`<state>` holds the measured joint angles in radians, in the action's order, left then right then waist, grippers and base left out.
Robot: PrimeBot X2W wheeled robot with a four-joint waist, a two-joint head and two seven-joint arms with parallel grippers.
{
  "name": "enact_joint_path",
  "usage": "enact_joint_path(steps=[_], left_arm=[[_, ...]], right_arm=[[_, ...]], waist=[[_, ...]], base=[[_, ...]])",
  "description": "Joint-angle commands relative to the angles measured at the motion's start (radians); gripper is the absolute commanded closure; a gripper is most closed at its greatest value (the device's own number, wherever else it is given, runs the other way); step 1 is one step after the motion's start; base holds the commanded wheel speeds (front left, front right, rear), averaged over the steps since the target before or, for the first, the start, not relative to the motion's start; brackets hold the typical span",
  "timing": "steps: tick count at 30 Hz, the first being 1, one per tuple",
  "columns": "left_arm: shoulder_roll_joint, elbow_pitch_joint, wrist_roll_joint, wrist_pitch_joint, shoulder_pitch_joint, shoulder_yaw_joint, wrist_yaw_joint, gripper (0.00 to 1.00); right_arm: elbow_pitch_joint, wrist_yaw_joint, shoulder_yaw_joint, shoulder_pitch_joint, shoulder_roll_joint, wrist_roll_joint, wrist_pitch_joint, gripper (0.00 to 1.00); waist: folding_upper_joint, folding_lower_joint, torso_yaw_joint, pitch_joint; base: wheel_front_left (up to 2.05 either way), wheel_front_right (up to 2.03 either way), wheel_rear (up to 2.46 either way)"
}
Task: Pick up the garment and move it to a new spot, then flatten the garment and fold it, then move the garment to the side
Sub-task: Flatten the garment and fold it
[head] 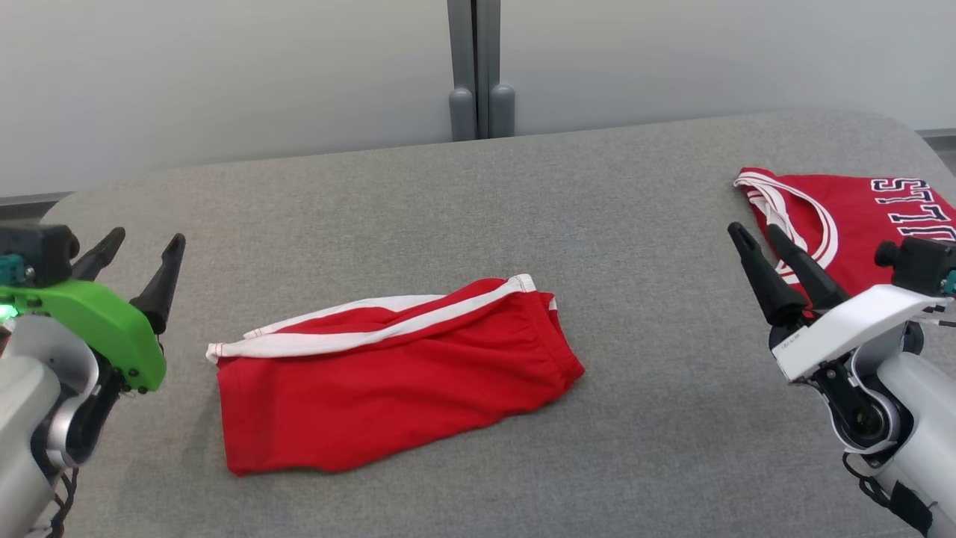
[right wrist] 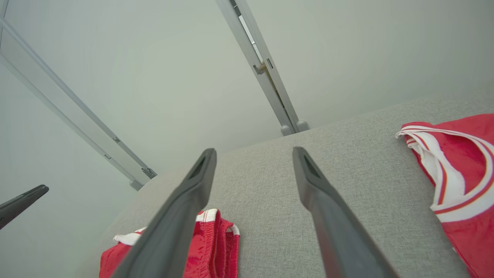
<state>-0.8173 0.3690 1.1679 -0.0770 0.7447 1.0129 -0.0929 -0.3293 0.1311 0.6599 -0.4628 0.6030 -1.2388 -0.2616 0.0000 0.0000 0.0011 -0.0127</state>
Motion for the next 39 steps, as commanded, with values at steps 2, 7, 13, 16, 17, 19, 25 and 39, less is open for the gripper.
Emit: enact_joint_path(steps=[2,7,13,16,17,19,25,39], left_arm=[[-0.008,-0.051,-0.028,-0.094,-0.067,-0.015,-0.074,0.00],[0.000,-0.167,-0.046,-0.182,-0.188,-0.089,-0.200,0.00],[0.076,-0.298,-0.205,-0.187,-0.385,-0.311,-0.286,0.00],[0.152,-0.345,-0.299,-0.187,-0.505,-0.444,-0.284,0.00],[0.174,-0.353,-0.326,-0.187,-0.536,-0.478,-0.277,0.00],[0.232,-0.365,-0.402,-0.187,-0.610,-0.558,-0.261,0.00],[0.411,-0.375,-0.562,-0.188,-0.757,-0.744,-0.161,0.00],[0.653,-0.251,-0.784,-0.188,-0.781,-0.938,0.098,0.00]], right_arm=[[-0.007,-0.001,-0.088,0.051,-0.042,0.069,-0.003,0.00],[0.016,-0.001,-0.253,0.127,-0.134,0.224,-0.003,0.00],[0.050,0.000,-0.404,0.240,-0.253,0.385,-0.003,0.00],[0.066,0.000,-0.454,0.293,-0.297,0.454,-0.003,0.00],[0.069,0.000,-0.464,0.305,-0.308,0.475,-0.003,0.00],[0.080,0.000,-0.488,0.326,-0.335,0.523,-0.003,0.00],[0.093,0.000,-0.523,0.366,-0.370,0.677,-0.003,0.00],[0.073,0.000,-0.504,0.360,-0.393,0.760,-0.003,0.00]], waist=[[0.0000,0.0000,0.017,0.018],[0.0000,0.0000,0.032,0.023],[0.0000,0.0000,0.053,0.024],[0.0000,0.0000,0.058,0.023],[0.0000,0.0000,0.060,0.023],[0.0000,0.0000,0.060,0.023],[0.0000,0.0000,0.055,0.019],[0.0000,0.0000,0.059,0.009]], base=[[0.00,0.00,0.00],[0.00,0.00,0.00],[0.00,0.00,0.00],[0.00,0.00,0.00],[0.00,0.00,0.00],[0.00,0.00,0.00],[0.00,0.00,0.00],[0.00,0.00,0.00]])
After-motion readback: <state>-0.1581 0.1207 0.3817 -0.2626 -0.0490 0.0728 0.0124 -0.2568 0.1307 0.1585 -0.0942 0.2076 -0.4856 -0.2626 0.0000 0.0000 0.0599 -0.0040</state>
